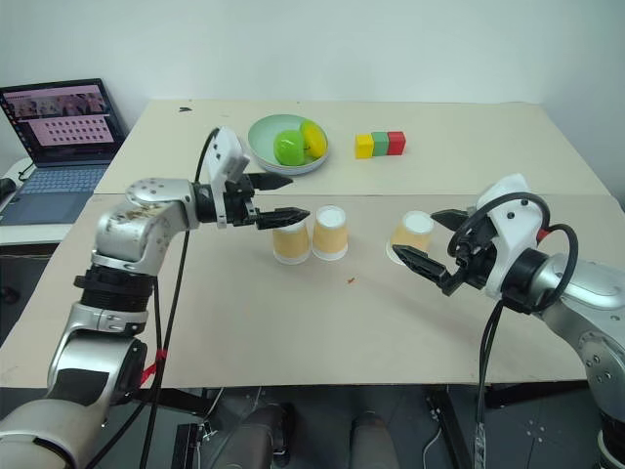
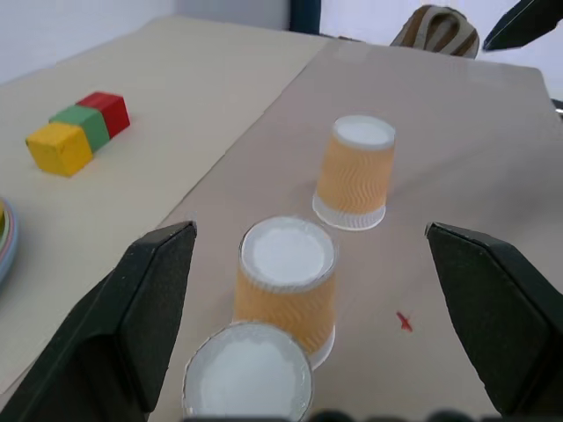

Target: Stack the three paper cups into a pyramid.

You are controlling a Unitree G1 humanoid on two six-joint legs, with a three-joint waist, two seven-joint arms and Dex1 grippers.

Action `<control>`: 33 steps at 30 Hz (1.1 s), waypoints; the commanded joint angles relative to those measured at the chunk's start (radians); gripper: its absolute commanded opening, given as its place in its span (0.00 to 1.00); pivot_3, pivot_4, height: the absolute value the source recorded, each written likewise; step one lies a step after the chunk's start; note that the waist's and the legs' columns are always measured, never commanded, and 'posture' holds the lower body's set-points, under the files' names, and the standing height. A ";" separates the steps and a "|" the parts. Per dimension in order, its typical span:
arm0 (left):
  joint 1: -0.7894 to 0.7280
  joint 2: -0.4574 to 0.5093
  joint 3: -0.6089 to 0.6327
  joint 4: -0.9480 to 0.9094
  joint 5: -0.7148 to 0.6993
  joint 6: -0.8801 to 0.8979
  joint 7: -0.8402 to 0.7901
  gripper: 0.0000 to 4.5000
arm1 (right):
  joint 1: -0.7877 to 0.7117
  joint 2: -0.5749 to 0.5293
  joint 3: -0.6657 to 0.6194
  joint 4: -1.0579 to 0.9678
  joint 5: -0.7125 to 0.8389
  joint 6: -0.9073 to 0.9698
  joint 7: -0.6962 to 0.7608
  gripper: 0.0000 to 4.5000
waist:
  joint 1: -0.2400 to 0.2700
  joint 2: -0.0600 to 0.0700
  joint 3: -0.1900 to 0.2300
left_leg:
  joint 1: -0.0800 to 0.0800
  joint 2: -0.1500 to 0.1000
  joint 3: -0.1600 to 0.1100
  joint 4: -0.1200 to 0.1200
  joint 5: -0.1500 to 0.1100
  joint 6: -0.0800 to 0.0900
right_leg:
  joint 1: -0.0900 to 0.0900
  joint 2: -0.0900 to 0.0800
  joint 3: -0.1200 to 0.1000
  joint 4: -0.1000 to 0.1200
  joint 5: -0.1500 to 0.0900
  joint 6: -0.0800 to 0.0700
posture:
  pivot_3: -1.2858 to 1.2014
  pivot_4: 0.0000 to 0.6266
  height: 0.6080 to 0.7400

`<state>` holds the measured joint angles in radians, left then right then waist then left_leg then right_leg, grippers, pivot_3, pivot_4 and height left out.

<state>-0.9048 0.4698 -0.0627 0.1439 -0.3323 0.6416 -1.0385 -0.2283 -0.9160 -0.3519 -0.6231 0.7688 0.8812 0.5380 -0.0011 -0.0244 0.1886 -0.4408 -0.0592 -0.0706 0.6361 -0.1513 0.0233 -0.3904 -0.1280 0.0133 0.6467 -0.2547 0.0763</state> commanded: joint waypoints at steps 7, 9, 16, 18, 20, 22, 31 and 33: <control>0.034 0.244 -0.010 -0.304 -0.143 0.161 -0.185 0.99 | 0.099 -0.003 -0.090 0.039 -0.069 -0.053 0.036 1.00 | -0.011 0.000 0.000 | 0.000 0.000 0.000 -0.002 0.000 0.000 | -0.001 0.000 0.000 -0.001 0.000 0.000 | 0.52 0.24 1.00; 0.041 0.256 0.000 -0.317 -0.152 0.169 -0.163 0.99 | 0.167 0.020 -0.135 0.065 -0.099 -0.079 0.031 1.00 | -0.008 0.000 0.000 | 0.000 0.000 0.000 -0.003 0.000 0.000 | -0.001 0.000 0.001 -0.001 0.000 0.000 | 0.52 0.24 1.00; 0.059 0.262 0.010 -0.375 -0.176 0.225 -0.085 0.99 | 0.223 0.137 -0.122 0.211 -0.235 -0.250 -0.012 1.00 | -0.004 0.000 0.000 | 0.001 0.001 0.000 0.001 0.000 0.000 | 0.001 0.001 0.001 -0.001 -0.001 0.002 | 0.52 0.24 1.00; 0.057 0.257 0.011 -0.379 -0.175 0.229 -0.062 0.99 | 0.201 0.181 -0.094 0.286 -0.272 -0.322 -0.014 1.00 | -0.007 0.000 0.000 | 0.001 0.002 0.001 0.001 0.000 0.000 | 0.001 0.002 0.001 -0.001 -0.001 0.002 | 0.52 0.24 1.00; 0.055 0.255 0.010 -0.382 -0.178 0.231 -0.044 0.99 | 0.173 0.217 -0.071 0.352 -0.292 -0.371 -0.011 1.00 | -0.011 0.000 0.000 | 0.001 0.002 0.001 0.001 0.000 0.000 | 0.001 0.002 0.001 0.000 0.000 0.000 | 0.52 0.24 1.00; 0.053 0.251 0.010 -0.386 -0.181 0.232 -0.028 0.99 | 0.151 0.233 -0.047 0.404 -0.315 -0.405 0.000 1.00 | -0.013 0.001 0.000 | 0.001 0.002 0.001 0.001 0.000 0.000 | 0.000 0.002 0.002 0.000 0.000 0.000 | 0.52 0.24 1.00; 0.061 0.259 0.032 -0.418 -0.204 0.269 0.049 0.99 | 0.000 0.281 0.090 0.624 -0.401 -0.512 0.055 1.00 | -0.017 0.001 0.000 | 0.001 0.002 0.002 0.001 0.000 0.000 | 0.000 0.003 0.003 0.001 0.000 0.000 | 0.52 0.24 1.00; 0.068 0.266 0.033 -0.430 -0.202 0.272 0.061 0.99 | -0.028 0.281 0.113 0.628 -0.404 -0.508 0.068 1.00 | -0.016 0.002 0.001 | 0.001 0.002 0.002 0.001 0.000 0.000 | 0.000 0.003 0.003 0.001 0.000 0.000 | 0.52 0.24 1.00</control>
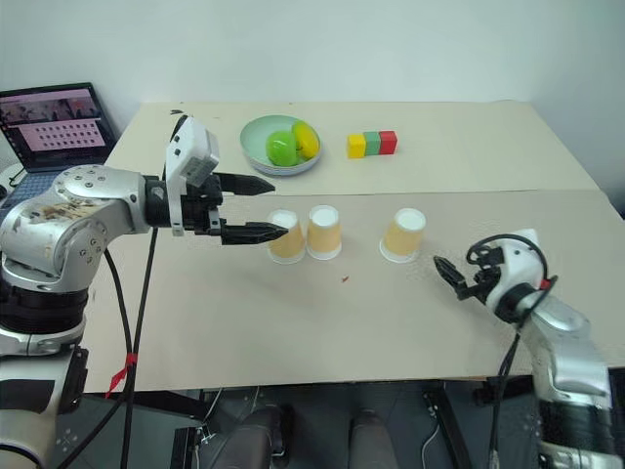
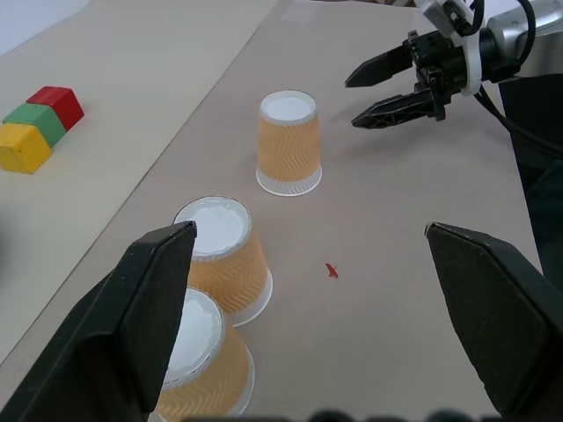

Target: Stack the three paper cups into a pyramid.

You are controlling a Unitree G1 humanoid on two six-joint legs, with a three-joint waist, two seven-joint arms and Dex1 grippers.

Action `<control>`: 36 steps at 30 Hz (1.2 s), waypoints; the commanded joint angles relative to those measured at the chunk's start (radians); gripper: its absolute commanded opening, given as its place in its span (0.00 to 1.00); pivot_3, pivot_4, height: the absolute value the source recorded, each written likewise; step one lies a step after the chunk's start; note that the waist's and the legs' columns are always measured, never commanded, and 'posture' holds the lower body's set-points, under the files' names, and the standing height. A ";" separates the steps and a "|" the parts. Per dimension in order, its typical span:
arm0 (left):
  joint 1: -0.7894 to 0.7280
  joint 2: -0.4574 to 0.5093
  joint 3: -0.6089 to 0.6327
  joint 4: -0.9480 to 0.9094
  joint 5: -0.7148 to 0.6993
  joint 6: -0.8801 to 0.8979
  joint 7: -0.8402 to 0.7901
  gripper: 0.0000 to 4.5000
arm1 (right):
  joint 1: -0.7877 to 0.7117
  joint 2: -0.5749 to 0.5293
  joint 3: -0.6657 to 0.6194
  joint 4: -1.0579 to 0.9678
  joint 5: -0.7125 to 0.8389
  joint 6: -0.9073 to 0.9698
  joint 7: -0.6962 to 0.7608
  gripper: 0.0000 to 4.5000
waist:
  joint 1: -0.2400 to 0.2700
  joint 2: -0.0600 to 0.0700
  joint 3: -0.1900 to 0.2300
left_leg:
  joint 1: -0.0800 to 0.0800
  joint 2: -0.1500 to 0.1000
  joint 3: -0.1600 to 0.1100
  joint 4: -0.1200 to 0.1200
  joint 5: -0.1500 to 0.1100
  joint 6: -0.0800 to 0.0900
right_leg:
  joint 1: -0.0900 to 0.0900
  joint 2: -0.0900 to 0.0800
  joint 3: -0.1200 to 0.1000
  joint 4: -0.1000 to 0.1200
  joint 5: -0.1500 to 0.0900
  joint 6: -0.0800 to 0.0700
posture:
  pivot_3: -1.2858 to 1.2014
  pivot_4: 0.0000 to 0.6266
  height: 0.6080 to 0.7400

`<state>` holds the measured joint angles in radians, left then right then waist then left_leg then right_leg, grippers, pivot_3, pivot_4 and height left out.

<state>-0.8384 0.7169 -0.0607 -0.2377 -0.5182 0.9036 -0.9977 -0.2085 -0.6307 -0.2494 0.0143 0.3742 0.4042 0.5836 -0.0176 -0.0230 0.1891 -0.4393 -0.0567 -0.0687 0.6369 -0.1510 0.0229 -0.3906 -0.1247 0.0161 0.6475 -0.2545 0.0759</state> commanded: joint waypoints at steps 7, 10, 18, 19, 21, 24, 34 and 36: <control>0.003 0.026 0.043 -0.049 -0.021 0.021 0.043 0.99 | -0.150 0.005 0.085 0.065 -0.056 -0.057 0.057 1.00 | 0.001 0.000 0.000 | 0.000 0.000 0.000 0.000 0.000 0.000 | 0.000 0.000 0.000 0.000 0.000 0.000 | 0.52 0.24 1.00; 0.008 0.034 0.035 -0.053 -0.016 0.011 0.044 0.99 | -0.221 0.017 0.120 0.132 -0.077 -0.077 0.077 1.00 | 0.000 0.000 0.000 | 0.000 0.000 0.000 0.000 0.000 0.000 | 0.000 0.000 0.000 0.000 0.000 0.000 | 0.52 0.24 1.00; 0.015 0.030 0.040 -0.064 -0.029 0.016 0.073 0.99 | -0.387 0.061 0.168 0.365 -0.134 -0.175 0.126 1.00 | -0.001 0.000 0.000 | 0.000 0.000 0.000 -0.002 0.000 -0.001 | -0.001 0.000 0.000 0.000 0.000 0.000 | 0.52 0.24 1.00; 0.016 0.030 0.041 -0.066 -0.033 0.017 0.075 0.99 | -0.394 0.064 0.168 0.376 -0.136 -0.182 0.130 1.00 | -0.001 0.000 0.000 | 0.000 0.000 0.000 -0.002 0.000 -0.001 | -0.001 0.001 0.000 0.000 0.000 0.000 | 0.52 0.24 1.00; 0.025 0.032 0.042 -0.075 -0.034 0.018 0.085 0.99 | -0.415 0.069 0.170 0.403 -0.142 -0.195 0.139 1.00 | 0.001 0.000 0.000 | 0.000 0.000 0.000 -0.002 0.000 -0.001 | -0.001 0.000 0.000 0.000 0.000 0.000 | 0.52 0.24 1.00; 0.033 0.034 0.043 -0.084 -0.038 0.021 0.097 1.00 | -0.436 0.071 0.175 0.432 -0.152 -0.212 0.145 0.94 | -0.001 0.000 0.000 | 0.000 -0.001 0.000 -0.002 0.000 -0.001 | -0.001 0.000 0.001 0.000 0.000 0.000 | 0.52 0.24 1.00; 0.051 0.109 0.073 -0.096 -0.092 0.066 0.042 1.00 | -0.431 0.042 0.148 0.286 -0.121 -0.141 0.149 0.67 | -0.003 0.001 0.001 | 0.000 0.000 0.000 -0.003 0.000 -0.001 | -0.002 0.000 0.001 0.000 0.000 0.000 | 0.52 0.24 1.00; 0.067 0.178 0.084 -0.115 -0.128 0.090 -0.020 1.00 | -0.431 0.012 0.143 0.207 -0.110 -0.099 0.166 0.67 | -0.007 0.001 0.001 | 0.000 0.000 0.000 -0.004 0.001 -0.001 | -0.003 0.000 0.001 0.001 0.000 0.000 | 0.52 0.24 1.00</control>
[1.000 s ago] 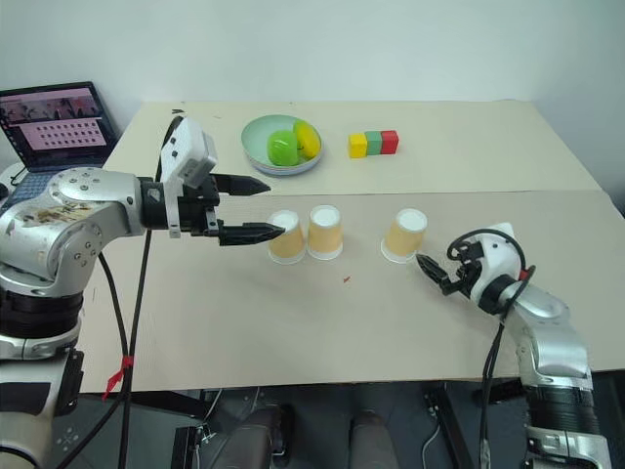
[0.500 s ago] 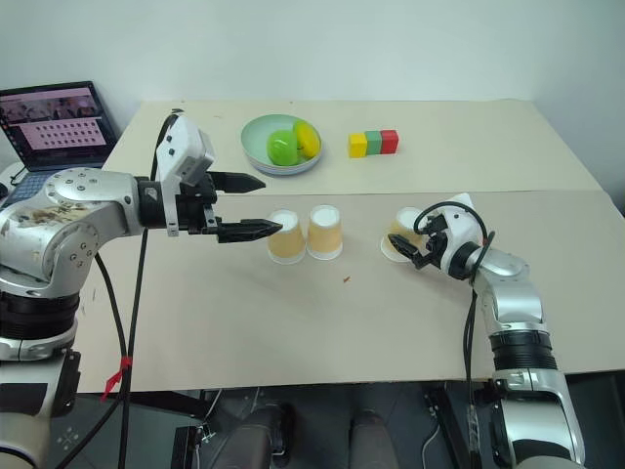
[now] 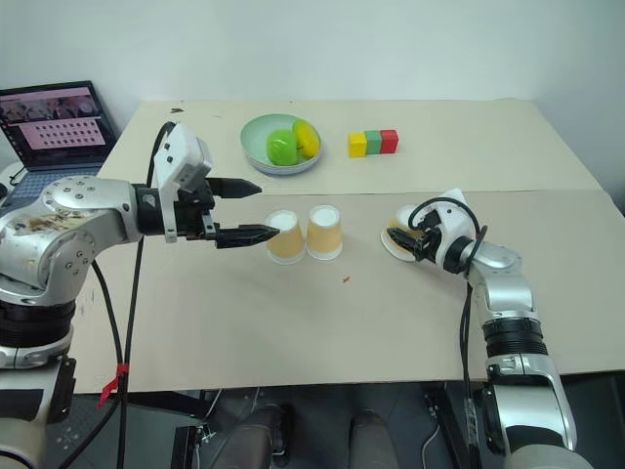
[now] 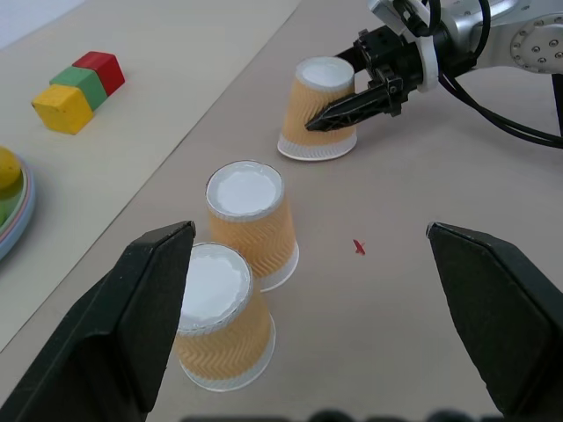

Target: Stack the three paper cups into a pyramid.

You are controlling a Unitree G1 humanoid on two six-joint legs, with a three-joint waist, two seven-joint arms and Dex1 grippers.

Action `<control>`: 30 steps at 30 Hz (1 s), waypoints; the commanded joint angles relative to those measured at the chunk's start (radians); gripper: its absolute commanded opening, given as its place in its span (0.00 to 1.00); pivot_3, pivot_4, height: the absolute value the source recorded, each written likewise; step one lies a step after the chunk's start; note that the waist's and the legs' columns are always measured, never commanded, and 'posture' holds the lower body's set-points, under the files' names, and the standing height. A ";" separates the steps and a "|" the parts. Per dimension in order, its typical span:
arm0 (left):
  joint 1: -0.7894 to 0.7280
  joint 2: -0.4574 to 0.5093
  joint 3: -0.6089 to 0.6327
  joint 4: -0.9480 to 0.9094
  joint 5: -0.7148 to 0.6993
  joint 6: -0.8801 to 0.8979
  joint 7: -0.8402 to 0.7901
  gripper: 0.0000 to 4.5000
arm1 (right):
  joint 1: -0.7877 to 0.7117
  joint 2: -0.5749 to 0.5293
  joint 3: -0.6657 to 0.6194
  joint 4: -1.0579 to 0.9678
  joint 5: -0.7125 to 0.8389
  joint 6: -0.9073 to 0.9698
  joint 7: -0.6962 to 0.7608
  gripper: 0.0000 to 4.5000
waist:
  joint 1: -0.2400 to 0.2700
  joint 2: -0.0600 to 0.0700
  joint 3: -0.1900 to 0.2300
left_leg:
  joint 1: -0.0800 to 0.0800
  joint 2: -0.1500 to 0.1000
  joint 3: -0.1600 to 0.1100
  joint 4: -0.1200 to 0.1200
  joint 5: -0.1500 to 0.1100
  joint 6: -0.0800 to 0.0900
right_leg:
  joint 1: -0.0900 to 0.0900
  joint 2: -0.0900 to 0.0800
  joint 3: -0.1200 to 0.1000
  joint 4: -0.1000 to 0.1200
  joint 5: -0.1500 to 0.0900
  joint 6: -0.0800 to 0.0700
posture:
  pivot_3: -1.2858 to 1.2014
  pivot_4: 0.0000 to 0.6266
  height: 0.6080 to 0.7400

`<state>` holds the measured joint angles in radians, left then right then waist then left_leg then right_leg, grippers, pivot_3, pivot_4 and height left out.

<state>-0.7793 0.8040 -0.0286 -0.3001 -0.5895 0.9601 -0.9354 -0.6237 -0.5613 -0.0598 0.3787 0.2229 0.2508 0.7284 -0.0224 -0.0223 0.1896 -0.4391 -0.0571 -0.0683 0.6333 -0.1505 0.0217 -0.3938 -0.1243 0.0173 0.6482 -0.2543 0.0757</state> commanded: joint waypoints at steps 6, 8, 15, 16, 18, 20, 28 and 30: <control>0.080 0.236 0.120 -0.108 -0.172 0.075 -0.205 1.00 | -0.112 -0.149 -0.060 -0.307 0.090 0.179 0.065 0.67 | -0.006 0.001 0.001 | 0.000 0.001 0.001 -0.002 0.000 0.000 | -0.002 0.000 0.001 0.000 0.000 0.000 | 0.52 0.24 1.00; 0.118 0.264 0.137 -0.132 -0.191 0.070 -0.223 1.00 | -0.181 -0.153 -0.053 -0.343 0.122 0.246 0.079 0.67 | -0.011 0.001 0.001 | 0.000 0.002 0.002 -0.002 0.000 0.000 | -0.002 0.000 0.001 0.000 0.000 -0.001 | 0.52 0.24 1.00; 0.188 0.254 0.151 -0.205 -0.238 0.062 -0.187 1.00 | -0.358 -0.044 0.052 -0.390 0.194 0.432 0.099 0.67 | -0.018 0.000 0.001 | 0.000 0.003 0.002 -0.003 0.000 0.000 | -0.003 0.001 0.001 0.000 0.001 -0.001 | 0.52 0.24 1.00; 0.189 0.250 0.148 -0.210 -0.242 0.063 -0.181 1.00 | -0.374 -0.024 0.060 -0.384 0.198 0.446 0.094 0.67 | -0.018 0.000 0.001 | 0.000 0.003 0.002 -0.003 0.000 0.000 | -0.002 0.001 0.001 0.000 0.001 -0.001 | 0.52 0.24 1.00; 0.204 0.251 0.143 -0.220 -0.240 0.051 -0.174 1.00 | -0.400 0.029 0.103 -0.365 0.198 0.464 0.102 0.67 | -0.018 0.000 0.001 | 0.000 0.002 0.002 -0.003 0.000 0.000 | -0.003 0.001 0.001 0.000 0.001 -0.001 | 0.52 0.24 1.00; 0.215 0.250 0.139 -0.226 -0.240 0.045 -0.165 1.00 | -0.412 0.066 0.142 -0.345 0.188 0.469 0.112 0.67 | -0.018 0.000 0.001 | 0.000 0.002 0.002 -0.003 0.000 0.000 | -0.003 0.001 0.001 0.000 0.001 -0.001 | 0.52 0.24 1.00; 0.250 0.241 0.126 -0.252 -0.239 0.034 -0.131 1.00 | -0.450 0.142 0.232 -0.222 0.143 0.441 0.159 0.67 | -0.015 0.000 0.001 | 0.000 0.002 0.002 -0.004 0.001 -0.002 | -0.006 0.001 0.002 0.001 0.001 -0.002 | 0.52 0.24 1.00; 0.259 0.237 0.120 -0.258 -0.237 0.030 -0.122 1.00 | -0.461 0.156 0.254 -0.176 0.122 0.423 0.178 0.67 | -0.017 0.000 0.001 | 0.000 0.002 0.003 -0.005 0.001 -0.002 | -0.007 0.001 0.003 0.002 0.001 -0.002 | 0.52 0.24 1.00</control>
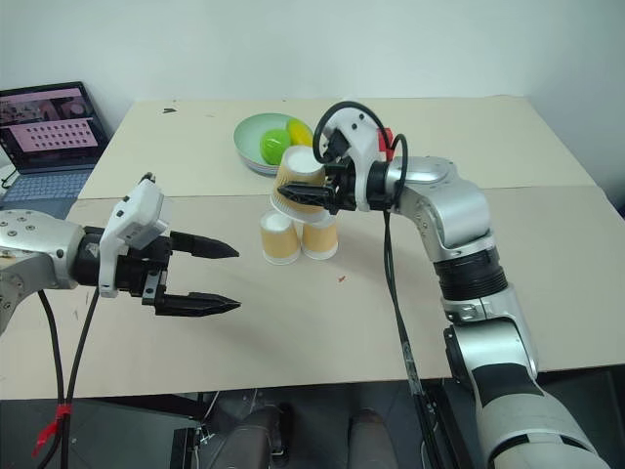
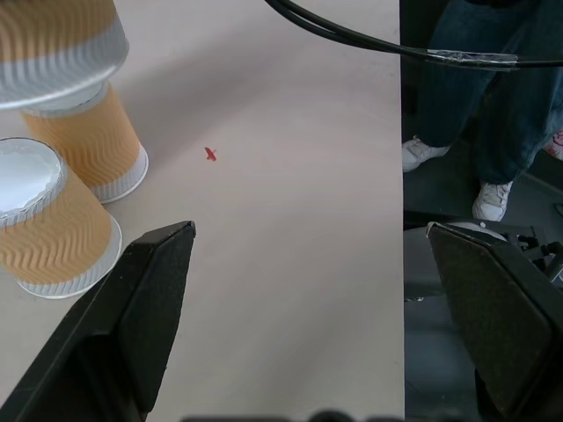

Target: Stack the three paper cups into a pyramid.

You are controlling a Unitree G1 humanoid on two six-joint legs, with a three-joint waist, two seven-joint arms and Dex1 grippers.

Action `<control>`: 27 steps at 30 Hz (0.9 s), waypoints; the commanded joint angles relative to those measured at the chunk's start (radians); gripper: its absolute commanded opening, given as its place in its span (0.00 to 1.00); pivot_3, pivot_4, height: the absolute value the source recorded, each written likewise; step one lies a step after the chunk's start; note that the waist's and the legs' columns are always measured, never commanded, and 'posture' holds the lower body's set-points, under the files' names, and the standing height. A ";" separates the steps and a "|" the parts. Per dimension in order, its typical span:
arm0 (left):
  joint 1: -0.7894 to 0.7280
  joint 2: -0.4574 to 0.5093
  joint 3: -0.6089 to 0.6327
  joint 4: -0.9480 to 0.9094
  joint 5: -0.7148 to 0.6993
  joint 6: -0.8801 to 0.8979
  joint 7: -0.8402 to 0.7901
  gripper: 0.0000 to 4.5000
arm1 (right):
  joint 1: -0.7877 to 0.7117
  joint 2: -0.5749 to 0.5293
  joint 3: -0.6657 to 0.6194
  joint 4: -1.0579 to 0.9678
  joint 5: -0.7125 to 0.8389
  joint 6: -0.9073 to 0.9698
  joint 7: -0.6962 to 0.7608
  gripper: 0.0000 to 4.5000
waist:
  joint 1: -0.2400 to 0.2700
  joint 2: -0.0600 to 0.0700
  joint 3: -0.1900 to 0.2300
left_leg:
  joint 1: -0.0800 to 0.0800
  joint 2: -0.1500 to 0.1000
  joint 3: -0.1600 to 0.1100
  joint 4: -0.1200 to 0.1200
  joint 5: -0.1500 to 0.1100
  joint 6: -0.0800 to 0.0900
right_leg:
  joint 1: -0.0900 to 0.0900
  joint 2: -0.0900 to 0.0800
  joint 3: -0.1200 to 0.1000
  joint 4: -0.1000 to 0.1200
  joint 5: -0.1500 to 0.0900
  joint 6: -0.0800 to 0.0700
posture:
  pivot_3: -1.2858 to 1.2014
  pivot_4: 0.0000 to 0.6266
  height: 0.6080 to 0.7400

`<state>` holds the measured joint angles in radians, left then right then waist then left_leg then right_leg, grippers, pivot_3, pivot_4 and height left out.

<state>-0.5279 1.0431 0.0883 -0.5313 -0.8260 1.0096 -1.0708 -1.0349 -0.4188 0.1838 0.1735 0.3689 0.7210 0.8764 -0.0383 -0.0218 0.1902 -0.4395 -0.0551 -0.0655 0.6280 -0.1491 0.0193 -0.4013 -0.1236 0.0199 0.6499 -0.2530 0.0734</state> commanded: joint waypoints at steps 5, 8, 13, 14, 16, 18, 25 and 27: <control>0.018 -0.014 -0.002 -0.041 -0.009 -0.018 0.038 1.00 | -0.076 0.027 0.029 0.096 -0.059 -0.075 0.064 0.67 | -0.003 0.000 0.000 | 0.000 0.000 0.002 -0.001 0.000 -0.001 | -0.002 0.001 0.002 0.001 0.000 0.000 | 0.52 0.24 1.00; 0.025 -0.019 -0.003 -0.048 -0.015 -0.017 0.049 1.00 | -0.096 0.031 0.032 0.124 -0.075 -0.087 0.081 0.67 | -0.004 0.000 0.000 | 0.000 0.000 0.003 -0.001 0.000 -0.001 | -0.002 0.001 0.003 0.002 0.000 0.000 | 0.52 0.24 1.00; 0.031 -0.029 -0.006 -0.059 -0.020 -0.015 0.063 1.00 | -0.117 0.040 0.028 0.152 -0.097 -0.100 0.101 0.67 | -0.004 0.000 0.000 | 0.000 0.000 0.004 -0.001 0.001 -0.001 | -0.004 0.001 0.004 0.004 0.000 0.000 | 0.52 0.24 1.00; 0.031 -0.031 -0.008 -0.061 -0.021 -0.015 0.066 1.00 | -0.121 0.043 0.027 0.160 -0.101 -0.104 0.102 0.67 | -0.004 0.000 0.000 | 0.000 0.000 0.004 -0.001 0.001 -0.001 | -0.004 0.001 0.004 0.005 0.000 0.000 | 0.52 0.24 1.00; 0.030 -0.035 -0.011 -0.063 -0.021 -0.015 0.072 1.00 | -0.128 0.048 0.025 0.173 -0.108 -0.112 0.104 0.67 | -0.004 0.000 0.000 | 0.000 0.000 0.004 -0.001 0.001 -0.001 | -0.004 0.001 0.004 0.005 0.000 0.000 | 0.52 0.24 1.00; 0.030 -0.038 -0.014 -0.065 -0.021 -0.016 0.076 1.00 | -0.133 0.054 0.020 0.182 -0.112 -0.114 0.106 0.67 | -0.004 0.000 0.000 | 0.000 0.000 0.004 -0.001 0.001 -0.002 | -0.004 0.001 0.004 0.006 0.000 0.000 | 0.52 0.24 1.00; 0.024 -0.045 -0.024 -0.069 -0.022 -0.015 0.087 1.00 | -0.139 0.071 0.016 0.207 -0.127 -0.155 0.114 0.67 | -0.004 0.000 0.000 | 0.000 0.000 0.004 -0.001 0.001 -0.002 | -0.005 0.001 0.004 0.006 0.000 0.000 | 0.52 0.24 1.00; 0.023 -0.046 -0.025 -0.069 -0.023 -0.014 0.089 1.00 | -0.141 0.075 0.015 0.219 -0.133 -0.167 0.113 0.67 | -0.004 0.000 0.000 | 0.000 0.000 0.004 -0.001 0.001 -0.002 | -0.005 0.001 0.004 0.006 0.000 0.000 | 0.52 0.24 1.00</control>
<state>-0.4944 0.9946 0.0549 -0.5761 -0.8369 1.0058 -0.9859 -1.1321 -0.3444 0.2246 0.4021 0.2368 0.5896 0.9833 -0.0425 -0.0219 0.1902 -0.4396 -0.0546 -0.0613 0.6271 -0.1477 0.0172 -0.4059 -0.1222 0.0244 0.6563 -0.2530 0.0731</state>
